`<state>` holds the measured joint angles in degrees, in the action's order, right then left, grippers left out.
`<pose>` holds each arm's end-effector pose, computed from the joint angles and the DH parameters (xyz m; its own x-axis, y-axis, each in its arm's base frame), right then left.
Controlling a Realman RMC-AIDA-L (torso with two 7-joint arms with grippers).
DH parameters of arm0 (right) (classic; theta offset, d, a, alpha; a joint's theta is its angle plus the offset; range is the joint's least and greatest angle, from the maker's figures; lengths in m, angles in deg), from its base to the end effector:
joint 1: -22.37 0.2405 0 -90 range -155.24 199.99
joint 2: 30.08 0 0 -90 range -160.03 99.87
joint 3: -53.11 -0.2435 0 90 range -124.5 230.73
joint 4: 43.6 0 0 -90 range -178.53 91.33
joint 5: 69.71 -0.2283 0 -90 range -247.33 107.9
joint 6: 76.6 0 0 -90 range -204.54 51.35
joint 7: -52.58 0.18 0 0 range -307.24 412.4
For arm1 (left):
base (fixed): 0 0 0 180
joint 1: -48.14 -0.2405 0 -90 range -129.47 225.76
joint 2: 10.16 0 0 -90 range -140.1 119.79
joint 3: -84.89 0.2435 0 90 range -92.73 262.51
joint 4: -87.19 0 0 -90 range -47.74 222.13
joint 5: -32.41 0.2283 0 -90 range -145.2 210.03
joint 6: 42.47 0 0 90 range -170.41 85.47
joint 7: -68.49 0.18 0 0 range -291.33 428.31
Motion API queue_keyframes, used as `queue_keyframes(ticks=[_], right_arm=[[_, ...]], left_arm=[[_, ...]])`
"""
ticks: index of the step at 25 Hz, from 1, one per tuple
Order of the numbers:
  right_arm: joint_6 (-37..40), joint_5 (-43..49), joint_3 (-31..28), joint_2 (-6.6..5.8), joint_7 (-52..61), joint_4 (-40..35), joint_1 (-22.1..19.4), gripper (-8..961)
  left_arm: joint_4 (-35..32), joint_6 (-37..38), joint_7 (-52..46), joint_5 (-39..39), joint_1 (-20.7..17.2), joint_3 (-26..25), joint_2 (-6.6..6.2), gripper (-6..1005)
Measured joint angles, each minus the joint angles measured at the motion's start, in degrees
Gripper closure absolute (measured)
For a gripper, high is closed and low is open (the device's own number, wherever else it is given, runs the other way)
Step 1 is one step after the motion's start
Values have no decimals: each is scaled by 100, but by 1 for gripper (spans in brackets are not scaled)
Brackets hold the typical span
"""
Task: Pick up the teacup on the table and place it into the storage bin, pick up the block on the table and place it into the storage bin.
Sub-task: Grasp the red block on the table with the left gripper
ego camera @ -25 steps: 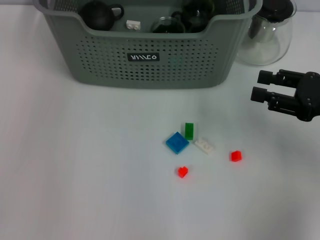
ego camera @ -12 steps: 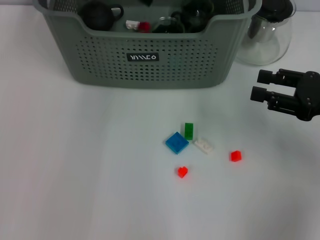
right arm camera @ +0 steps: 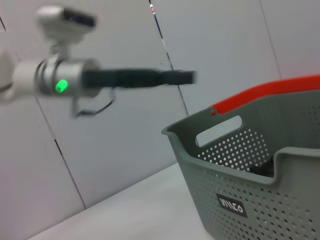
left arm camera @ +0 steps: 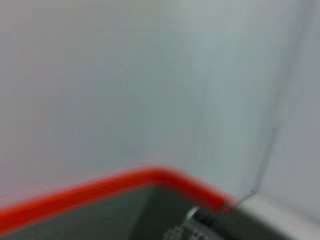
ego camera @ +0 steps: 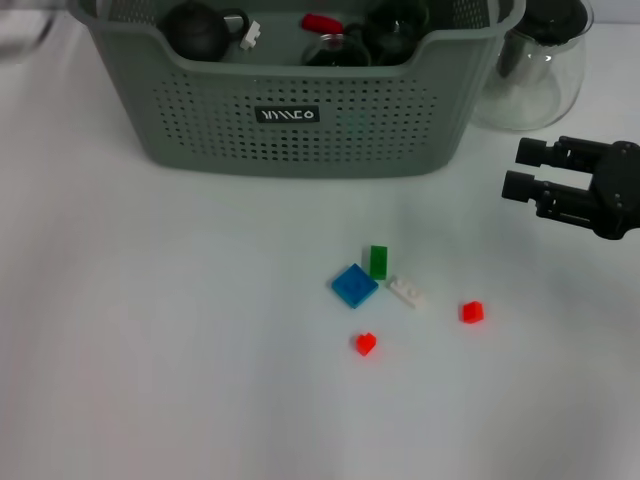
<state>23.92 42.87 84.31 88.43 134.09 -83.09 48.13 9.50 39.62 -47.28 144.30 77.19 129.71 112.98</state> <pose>0.2594 0.3217 0.0113 0.6760 -0.3677 -0.6386 -0.5229 -0.8500 -0.0641 -0.1518 0.4065 0.0832 0.7393 0.3035 0.6012 0.5808 -0.7391 -0.3412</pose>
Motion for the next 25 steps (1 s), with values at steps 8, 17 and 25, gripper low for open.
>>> queue_keyframes(ticks=[8,17,25], right_arm=[[-7,0,0,-11,32,6,35,340],[-15,0,0,-10,97,12,52,340],[-15,0,-18,1,102,12,52,340]], left_arm=[[2354,2164,4048,-423,-867,-1513,114,307],[5015,1436,6651,880,-812,-1342,154,306],[6039,519,7039,966,-339,-698,155,426]])
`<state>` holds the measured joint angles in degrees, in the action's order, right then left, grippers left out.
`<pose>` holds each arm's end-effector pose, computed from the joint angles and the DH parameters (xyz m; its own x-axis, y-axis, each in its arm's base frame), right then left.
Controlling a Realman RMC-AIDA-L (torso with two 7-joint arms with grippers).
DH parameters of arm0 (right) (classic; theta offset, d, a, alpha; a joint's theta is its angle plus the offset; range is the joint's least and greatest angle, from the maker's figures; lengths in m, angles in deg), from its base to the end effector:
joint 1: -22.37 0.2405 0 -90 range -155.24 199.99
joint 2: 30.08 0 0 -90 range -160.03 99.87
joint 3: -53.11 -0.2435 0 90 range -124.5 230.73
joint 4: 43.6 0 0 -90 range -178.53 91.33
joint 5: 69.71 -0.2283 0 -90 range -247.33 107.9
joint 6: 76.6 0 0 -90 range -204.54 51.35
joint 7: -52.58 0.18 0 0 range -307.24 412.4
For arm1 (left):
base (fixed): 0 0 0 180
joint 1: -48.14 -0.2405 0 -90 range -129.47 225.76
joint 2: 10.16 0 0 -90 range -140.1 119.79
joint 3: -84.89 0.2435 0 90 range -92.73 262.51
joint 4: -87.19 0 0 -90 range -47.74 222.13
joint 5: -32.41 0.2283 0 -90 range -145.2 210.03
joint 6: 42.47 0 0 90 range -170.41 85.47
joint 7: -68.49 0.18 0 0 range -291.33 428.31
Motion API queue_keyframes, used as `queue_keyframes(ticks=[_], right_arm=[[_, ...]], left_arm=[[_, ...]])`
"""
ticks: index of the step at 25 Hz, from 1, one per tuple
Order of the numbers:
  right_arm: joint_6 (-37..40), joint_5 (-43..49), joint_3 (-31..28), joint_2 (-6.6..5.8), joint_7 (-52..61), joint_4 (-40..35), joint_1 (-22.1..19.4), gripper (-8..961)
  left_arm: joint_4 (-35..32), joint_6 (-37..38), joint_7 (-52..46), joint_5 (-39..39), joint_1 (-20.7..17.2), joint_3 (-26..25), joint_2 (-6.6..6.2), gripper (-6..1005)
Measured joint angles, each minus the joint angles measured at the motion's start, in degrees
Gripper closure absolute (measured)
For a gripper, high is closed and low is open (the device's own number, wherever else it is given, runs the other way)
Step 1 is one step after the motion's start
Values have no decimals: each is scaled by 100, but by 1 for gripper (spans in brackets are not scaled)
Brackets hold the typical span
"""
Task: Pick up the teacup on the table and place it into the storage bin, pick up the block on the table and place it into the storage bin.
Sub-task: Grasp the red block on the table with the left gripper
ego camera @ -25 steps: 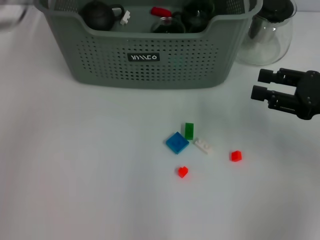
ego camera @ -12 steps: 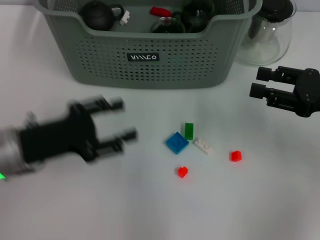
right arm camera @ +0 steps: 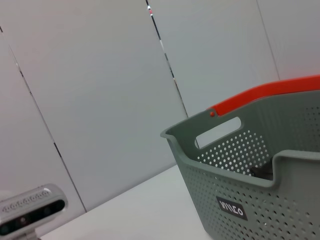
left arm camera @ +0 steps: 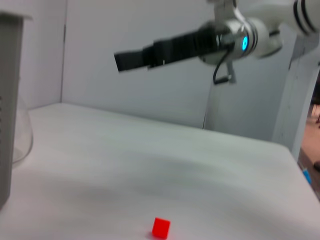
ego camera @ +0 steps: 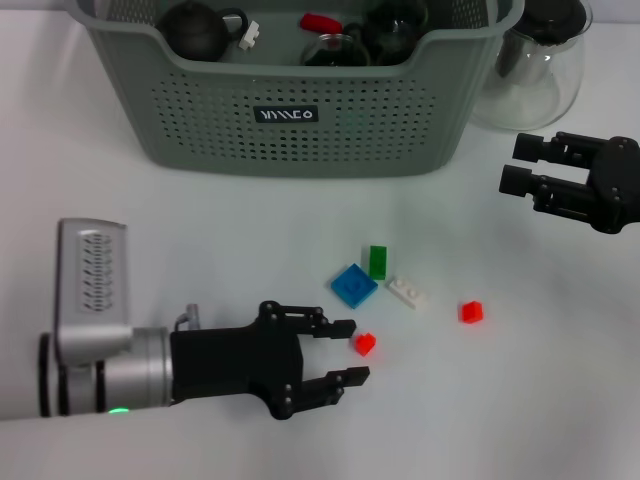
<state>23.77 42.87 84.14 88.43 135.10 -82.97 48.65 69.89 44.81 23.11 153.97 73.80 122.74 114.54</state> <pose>0.2570 0.3244 0.0113 0.6678 -0.3776 -0.6415 -0.5306 -0.8459 -0.0544 -0.2654 0.2485 -0.1327 0.8402 0.1884 0.5085 0.2562 -0.9643 -0.0661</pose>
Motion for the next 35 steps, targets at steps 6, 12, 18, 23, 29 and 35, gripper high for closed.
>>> queue_keyframes(ticks=[6,12,18,23,29,35], right_arm=[[0,0,0,-1,0,0,-15,340],[8,0,0,3,0,0,-18,339],[8,0,0,5,0,0,-18,339],[15,0,0,5,0,0,-25,339],[6,0,0,5,0,0,-43,339],[4,0,0,-2,0,-1,-44,339]], left_arm=[[789,-781,1066,-341,196,-87,8,515],[1276,-1212,1828,-693,238,-99,11,514],[1455,-1400,2041,-730,268,-173,11,514],[1558,-1604,2186,-740,285,-315,11,515],[1532,-1627,2250,-757,223,-544,-3,515],[1515,-1590,2253,-743,168,-586,-22,514]])
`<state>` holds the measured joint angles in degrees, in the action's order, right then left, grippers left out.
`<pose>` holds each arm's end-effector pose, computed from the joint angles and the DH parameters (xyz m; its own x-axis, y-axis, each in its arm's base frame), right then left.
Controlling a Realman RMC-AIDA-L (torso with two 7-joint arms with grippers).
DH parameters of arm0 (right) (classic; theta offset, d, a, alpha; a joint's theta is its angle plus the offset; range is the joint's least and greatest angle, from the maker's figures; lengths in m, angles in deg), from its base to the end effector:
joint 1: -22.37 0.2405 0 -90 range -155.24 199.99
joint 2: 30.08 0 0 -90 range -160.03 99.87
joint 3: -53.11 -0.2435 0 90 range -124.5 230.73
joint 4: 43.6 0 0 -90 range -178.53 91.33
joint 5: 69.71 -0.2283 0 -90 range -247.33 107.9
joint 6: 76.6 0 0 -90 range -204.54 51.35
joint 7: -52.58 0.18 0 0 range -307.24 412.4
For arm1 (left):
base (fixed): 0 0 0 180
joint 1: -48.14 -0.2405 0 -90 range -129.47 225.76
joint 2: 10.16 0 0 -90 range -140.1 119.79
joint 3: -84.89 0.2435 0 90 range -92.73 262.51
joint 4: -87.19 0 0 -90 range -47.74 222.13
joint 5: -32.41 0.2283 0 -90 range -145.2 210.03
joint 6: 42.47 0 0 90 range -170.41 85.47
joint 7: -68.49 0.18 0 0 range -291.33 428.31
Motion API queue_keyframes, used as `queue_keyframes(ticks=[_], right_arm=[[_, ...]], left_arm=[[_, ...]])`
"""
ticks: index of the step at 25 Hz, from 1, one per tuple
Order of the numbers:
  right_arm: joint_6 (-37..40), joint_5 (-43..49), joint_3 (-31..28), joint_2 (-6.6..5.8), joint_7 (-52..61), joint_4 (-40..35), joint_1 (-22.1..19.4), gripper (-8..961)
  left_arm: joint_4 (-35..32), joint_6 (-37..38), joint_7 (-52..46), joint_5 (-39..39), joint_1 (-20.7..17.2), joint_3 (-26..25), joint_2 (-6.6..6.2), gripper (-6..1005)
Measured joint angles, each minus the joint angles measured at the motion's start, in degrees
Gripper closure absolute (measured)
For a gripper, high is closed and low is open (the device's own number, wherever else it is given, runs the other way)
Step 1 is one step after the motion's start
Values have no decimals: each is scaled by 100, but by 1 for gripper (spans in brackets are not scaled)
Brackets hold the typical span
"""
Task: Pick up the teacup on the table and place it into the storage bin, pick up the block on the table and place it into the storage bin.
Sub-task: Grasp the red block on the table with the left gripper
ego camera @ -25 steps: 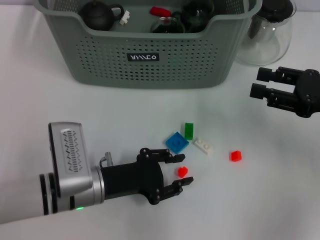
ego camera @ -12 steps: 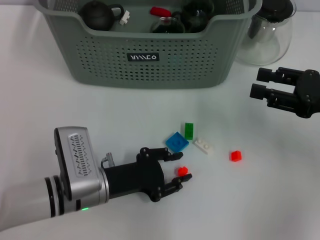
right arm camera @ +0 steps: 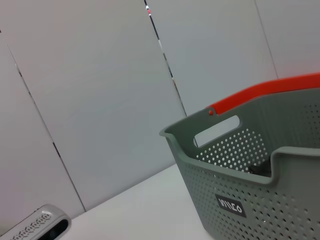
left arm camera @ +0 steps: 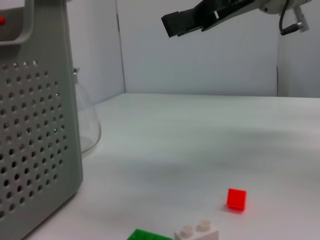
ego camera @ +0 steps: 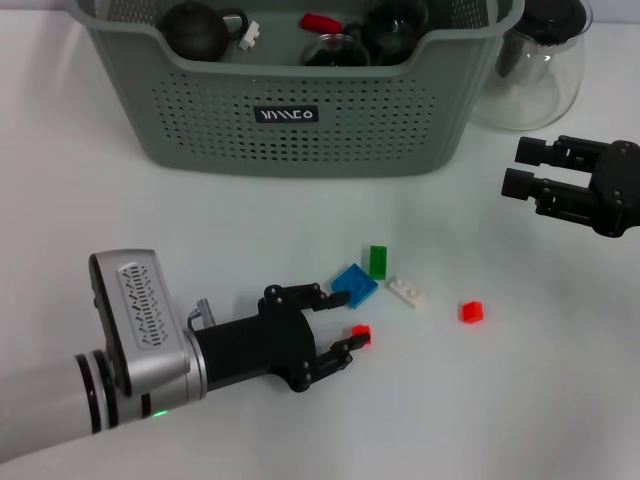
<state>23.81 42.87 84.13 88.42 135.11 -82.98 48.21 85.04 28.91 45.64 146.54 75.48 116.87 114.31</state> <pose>0.2594 0.3223 0.0115 0.6648 -0.3826 -0.6416 -0.5368 -0.8420 -0.0541 -0.2765 0.2564 -0.1696 0.8889 0.0684 0.4530 0.2377 -0.9141 -0.3285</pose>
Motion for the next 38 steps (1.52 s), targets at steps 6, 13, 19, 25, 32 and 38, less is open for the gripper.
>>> queue_keyframes(ticks=[6,13,19,25,32,38], right_arm=[[2,0,0,-2,0,0,0,339],[4,12,0,3,0,0,-1,339],[2,30,0,7,0,0,-9,339],[34,33,0,2,0,0,-18,339],[34,34,0,-2,0,0,-2,339],[38,34,0,-3,0,0,-13,339]], left_arm=[[57,51,1,48,-8,54,26,514],[152,54,-15,57,-7,41,34,515],[198,40,-31,58,14,45,34,574],[225,10,-34,58,40,42,34,604],[225,-1,-31,57,44,30,34,605],[225,-10,-20,57,57,29,34,605]])
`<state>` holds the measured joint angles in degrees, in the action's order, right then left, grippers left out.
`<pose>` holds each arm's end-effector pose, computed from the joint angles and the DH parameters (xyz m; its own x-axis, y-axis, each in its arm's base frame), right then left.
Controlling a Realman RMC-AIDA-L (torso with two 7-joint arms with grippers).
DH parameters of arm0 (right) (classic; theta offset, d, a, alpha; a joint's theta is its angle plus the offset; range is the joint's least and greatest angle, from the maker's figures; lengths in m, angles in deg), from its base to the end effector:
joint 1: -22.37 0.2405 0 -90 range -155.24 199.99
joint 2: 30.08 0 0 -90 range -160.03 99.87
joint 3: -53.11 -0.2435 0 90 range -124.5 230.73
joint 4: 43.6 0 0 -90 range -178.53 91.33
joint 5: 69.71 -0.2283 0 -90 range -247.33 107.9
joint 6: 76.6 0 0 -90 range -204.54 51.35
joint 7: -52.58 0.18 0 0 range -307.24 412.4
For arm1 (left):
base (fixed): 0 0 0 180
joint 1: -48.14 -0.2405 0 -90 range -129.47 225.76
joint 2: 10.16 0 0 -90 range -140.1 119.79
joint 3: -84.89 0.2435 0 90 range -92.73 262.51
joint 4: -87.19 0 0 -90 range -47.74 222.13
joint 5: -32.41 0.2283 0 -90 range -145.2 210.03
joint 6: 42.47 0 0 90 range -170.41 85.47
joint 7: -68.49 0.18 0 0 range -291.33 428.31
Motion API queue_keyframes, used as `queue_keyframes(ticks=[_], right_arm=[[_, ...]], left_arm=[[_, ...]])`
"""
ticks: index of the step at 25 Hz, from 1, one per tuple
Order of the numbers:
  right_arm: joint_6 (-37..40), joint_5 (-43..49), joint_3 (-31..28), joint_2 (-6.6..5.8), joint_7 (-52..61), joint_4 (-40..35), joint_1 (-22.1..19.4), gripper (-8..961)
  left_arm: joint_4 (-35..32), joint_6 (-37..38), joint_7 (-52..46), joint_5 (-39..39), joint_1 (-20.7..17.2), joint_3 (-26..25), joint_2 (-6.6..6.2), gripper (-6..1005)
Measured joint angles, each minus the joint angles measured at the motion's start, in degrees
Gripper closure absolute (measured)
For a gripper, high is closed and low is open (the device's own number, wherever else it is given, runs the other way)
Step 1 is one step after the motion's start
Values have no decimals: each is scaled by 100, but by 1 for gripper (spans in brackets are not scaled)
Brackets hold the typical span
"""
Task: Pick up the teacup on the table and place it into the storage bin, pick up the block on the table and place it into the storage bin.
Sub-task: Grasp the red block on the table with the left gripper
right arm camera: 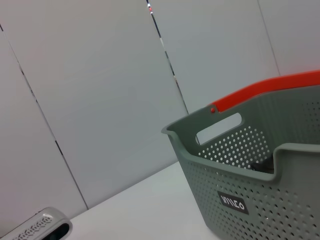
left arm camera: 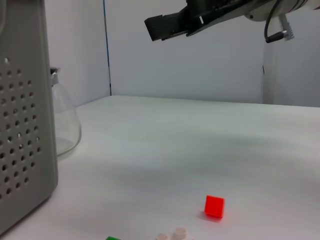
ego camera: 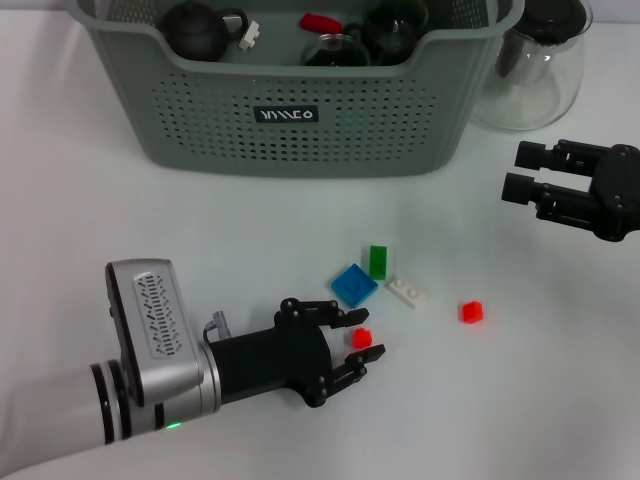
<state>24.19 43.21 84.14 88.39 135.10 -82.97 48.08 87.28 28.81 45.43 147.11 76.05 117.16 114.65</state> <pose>0.2602 0.3203 0.0110 0.6663 -0.3868 -0.6375 -0.5355 -0.8432 -0.0481 -0.2685 0.2471 -0.1794 0.8780 0.0895 0.4702 0.2472 -0.9260 -0.2853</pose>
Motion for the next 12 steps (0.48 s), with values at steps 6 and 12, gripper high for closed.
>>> queue_keyframes(ticks=[6,12], right_arm=[[3,3,0,0,0,0,-11,340],[3,3,0,0,0,0,-13,340]], left_arm=[[101,-99,-28,-1,50,11,0,605],[134,-180,-32,-3,59,0,0,604]])
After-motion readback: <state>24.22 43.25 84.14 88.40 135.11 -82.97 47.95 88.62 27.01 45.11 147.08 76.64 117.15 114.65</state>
